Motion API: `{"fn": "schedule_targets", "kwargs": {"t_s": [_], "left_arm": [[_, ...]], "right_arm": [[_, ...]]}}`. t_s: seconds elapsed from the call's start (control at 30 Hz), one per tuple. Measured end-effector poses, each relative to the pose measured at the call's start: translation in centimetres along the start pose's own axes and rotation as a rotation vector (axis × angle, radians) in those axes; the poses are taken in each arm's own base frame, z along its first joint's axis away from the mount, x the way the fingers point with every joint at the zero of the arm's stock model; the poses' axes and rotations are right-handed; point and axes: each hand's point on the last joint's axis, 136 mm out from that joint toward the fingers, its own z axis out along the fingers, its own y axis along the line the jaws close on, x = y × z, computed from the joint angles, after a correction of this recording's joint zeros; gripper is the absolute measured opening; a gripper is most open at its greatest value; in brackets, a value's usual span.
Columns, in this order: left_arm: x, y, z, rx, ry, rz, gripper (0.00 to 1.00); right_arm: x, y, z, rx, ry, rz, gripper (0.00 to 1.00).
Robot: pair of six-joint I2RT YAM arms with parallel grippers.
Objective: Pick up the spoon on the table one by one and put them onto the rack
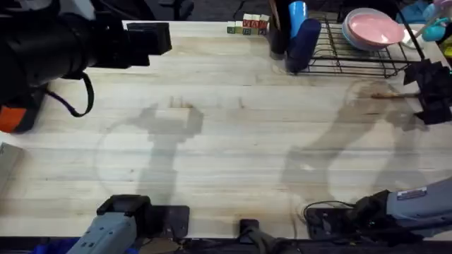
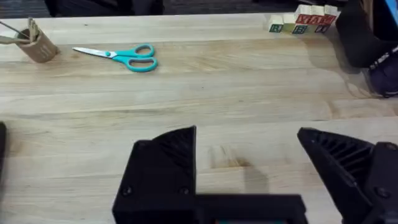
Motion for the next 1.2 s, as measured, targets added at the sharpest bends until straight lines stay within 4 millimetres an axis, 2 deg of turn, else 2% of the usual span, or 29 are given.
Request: {"fn": "schedule_targets", "kwargs": {"t_s": [0.13,0.53,0.87,1.1,1.13,1.2], "left_arm": [[0.0,0.0,0.0,0.000,0.000,0.000,0.994],[0.0,0.0,0.0,0.000,0.000,0.000,0.994],[-0.2,0.0,0.0,0.000,-0.007,0.000,0.993],[-0.3,0.0,0.0,0.000,-0.012,0.001,0.993],[-0.6,0.0,0.0,0.000,-0.024,0.001,0.993],[-0.7,0.0,0.0,0.000,-0.027,0.001,0.993]], "right_arm": [[-0.1,0.0,0.3,0.006,-0.006,-0.005,0.987],[0.6,0.1,0.9,0.075,-0.035,-0.214,0.997],[1.0,-0.4,1.2,0.118,-0.012,-0.300,0.994],[0.8,-0.8,1.1,0.139,-0.011,-0.340,0.728],[0.7,-0.8,1.2,0.139,-0.017,-0.342,0.625],[0.6,-0.7,1.3,0.137,-0.025,-0.341,0.566]]}}
